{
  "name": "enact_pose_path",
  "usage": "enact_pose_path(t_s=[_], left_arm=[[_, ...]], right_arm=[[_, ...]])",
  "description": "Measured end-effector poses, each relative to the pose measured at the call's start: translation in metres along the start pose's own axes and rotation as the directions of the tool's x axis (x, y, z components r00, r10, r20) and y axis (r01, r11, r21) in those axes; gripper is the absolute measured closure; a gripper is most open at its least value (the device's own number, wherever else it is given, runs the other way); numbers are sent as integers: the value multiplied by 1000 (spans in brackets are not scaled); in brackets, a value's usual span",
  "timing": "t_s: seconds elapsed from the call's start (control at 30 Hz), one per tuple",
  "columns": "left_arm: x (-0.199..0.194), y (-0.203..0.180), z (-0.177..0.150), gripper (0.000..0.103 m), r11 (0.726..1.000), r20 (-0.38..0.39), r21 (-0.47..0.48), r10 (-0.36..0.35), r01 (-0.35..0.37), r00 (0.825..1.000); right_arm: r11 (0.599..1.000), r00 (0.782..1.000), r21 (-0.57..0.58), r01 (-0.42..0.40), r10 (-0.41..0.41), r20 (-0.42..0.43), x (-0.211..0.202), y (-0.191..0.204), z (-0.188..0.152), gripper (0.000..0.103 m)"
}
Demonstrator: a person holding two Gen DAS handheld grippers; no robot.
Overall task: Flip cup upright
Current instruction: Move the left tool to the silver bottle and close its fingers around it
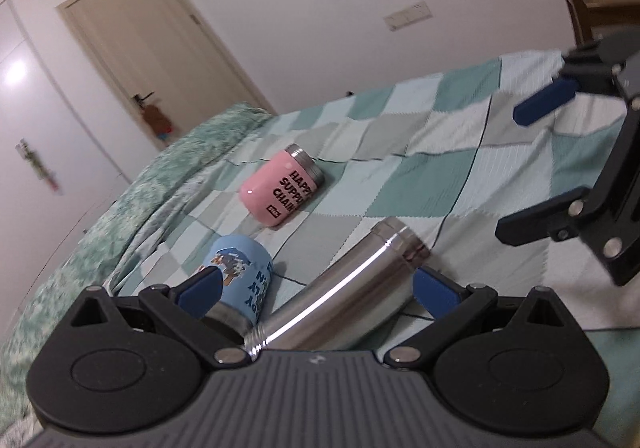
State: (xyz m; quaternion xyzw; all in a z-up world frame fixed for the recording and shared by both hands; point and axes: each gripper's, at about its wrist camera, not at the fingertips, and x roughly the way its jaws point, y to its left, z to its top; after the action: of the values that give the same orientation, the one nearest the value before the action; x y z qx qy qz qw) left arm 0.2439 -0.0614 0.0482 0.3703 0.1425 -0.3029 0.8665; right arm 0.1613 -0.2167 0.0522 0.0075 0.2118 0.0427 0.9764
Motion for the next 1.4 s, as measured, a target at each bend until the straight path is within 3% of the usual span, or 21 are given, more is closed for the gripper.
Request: enact_pose_path(t_s=[0.2, 0.37, 0.43, 0.53, 0.63, 0.73, 0.87, 1.03, 1.4], left_arm=[[34, 9, -7, 0, 991, -43, 82, -101, 104, 994], [63, 6, -10, 0, 959, -91, 185, -200, 213, 976], [73, 5, -9, 4, 939, -114, 221, -243, 263, 963], [86, 1, -9, 28, 901, -148, 293, -289, 320, 946], [88, -2, -6, 33, 878, -139, 342, -305, 335, 942], [84, -5, -5, 34, 868, -132, 372, -302, 330, 944], [70, -8, -3, 35, 882, -108, 366, -276, 296, 955], [48, -9, 9, 37, 897, -100, 377, -210, 232, 973], [-23, -38, 29, 38, 897, -149, 424, -69, 126, 986]], right_arm=[[1000, 998, -5, 13, -14, -61, 27, 1, 5, 0], [1000, 994, 2, 9, -8, -110, 46, -1, 8, 0], [1000, 992, 3, 3, -2, -128, 51, -1, 9, 0], [1000, 989, -3, 7, -7, -151, 57, 1, 9, 0], [1000, 987, 2, 20, -19, -157, 60, 0, 11, 0], [1000, 988, 17, 23, -20, -156, 60, -2, 11, 0], [1000, 990, 22, 12, -9, -139, 53, 0, 13, 0], [1000, 996, 6, -13, 13, -92, 32, 3, 18, 0], [994, 994, -30, -105, 105, -9, -37, 5, 15, 0]])
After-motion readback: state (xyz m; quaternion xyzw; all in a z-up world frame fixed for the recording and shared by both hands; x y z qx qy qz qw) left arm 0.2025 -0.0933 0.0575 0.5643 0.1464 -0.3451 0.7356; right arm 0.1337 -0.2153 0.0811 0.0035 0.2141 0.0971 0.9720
